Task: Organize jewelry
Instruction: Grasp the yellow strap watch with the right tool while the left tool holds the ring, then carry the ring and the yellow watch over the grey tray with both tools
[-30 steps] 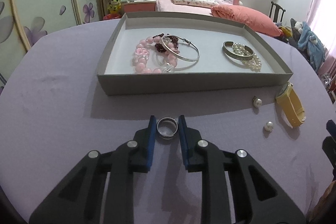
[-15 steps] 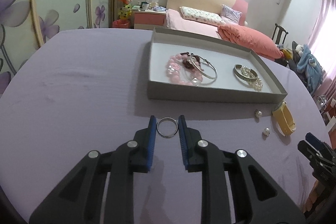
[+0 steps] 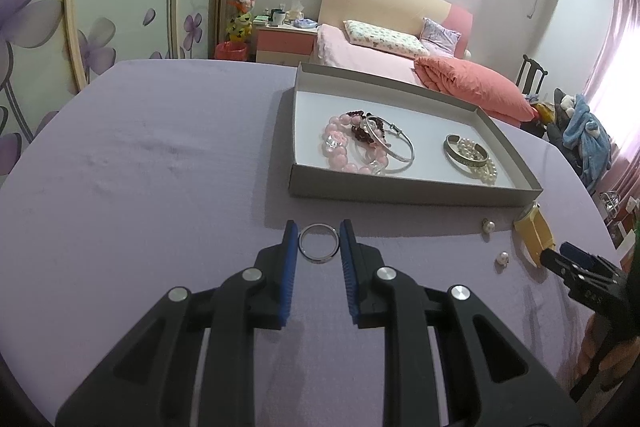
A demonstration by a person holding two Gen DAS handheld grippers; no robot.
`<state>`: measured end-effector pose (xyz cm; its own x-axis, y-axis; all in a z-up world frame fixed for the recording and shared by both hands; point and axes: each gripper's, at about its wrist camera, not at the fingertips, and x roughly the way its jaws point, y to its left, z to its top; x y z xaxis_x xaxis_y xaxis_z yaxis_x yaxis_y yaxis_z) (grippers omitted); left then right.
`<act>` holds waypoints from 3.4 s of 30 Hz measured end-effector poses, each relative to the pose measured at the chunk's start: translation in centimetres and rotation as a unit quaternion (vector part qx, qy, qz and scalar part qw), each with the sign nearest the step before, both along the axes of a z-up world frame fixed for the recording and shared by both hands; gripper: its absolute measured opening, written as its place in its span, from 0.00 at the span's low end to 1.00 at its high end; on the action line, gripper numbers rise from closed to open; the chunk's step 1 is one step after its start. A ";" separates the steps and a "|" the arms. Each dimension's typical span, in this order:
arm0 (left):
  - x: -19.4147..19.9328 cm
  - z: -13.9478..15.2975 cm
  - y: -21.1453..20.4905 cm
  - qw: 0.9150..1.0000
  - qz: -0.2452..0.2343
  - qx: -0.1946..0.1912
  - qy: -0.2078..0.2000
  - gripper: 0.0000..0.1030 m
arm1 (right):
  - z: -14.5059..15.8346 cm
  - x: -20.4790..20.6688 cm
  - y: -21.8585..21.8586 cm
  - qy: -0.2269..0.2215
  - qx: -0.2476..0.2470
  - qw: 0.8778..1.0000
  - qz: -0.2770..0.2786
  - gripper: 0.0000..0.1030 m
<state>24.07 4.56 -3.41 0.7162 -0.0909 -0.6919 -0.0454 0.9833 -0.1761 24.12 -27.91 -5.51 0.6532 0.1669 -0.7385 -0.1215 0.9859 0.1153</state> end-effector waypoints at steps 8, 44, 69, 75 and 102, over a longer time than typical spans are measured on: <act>0.2 0.1 0.2 1.000 0.002 -0.001 0.000 0.21 | -0.5 2.1 0.6 0.017 -0.019 1.000 0.013 0.73; -2.3 0.5 -0.1 1.000 -0.001 -0.023 -0.014 0.21 | 2.7 -3.7 0.3 -0.060 0.050 0.997 0.002 0.36; -3.3 4.0 -0.9 0.997 -0.009 -0.001 -0.071 0.21 | 6.2 -4.4 0.8 -0.137 0.046 0.990 0.006 0.36; -3.0 5.3 -1.2 0.995 -0.008 0.007 -0.096 0.21 | 7.7 -4.2 0.9 -0.171 0.044 0.984 0.006 0.36; 6.9 8.7 -4.7 0.986 -0.031 0.021 -0.163 0.21 | 10.7 3.7 3.7 -0.256 0.041 0.965 0.036 0.36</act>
<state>30.94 -0.18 5.24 0.8950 -0.1180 -0.4302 0.0679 0.9892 -0.1301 27.79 -24.18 5.16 0.9139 0.2695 -0.3037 -0.2509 0.9629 0.0995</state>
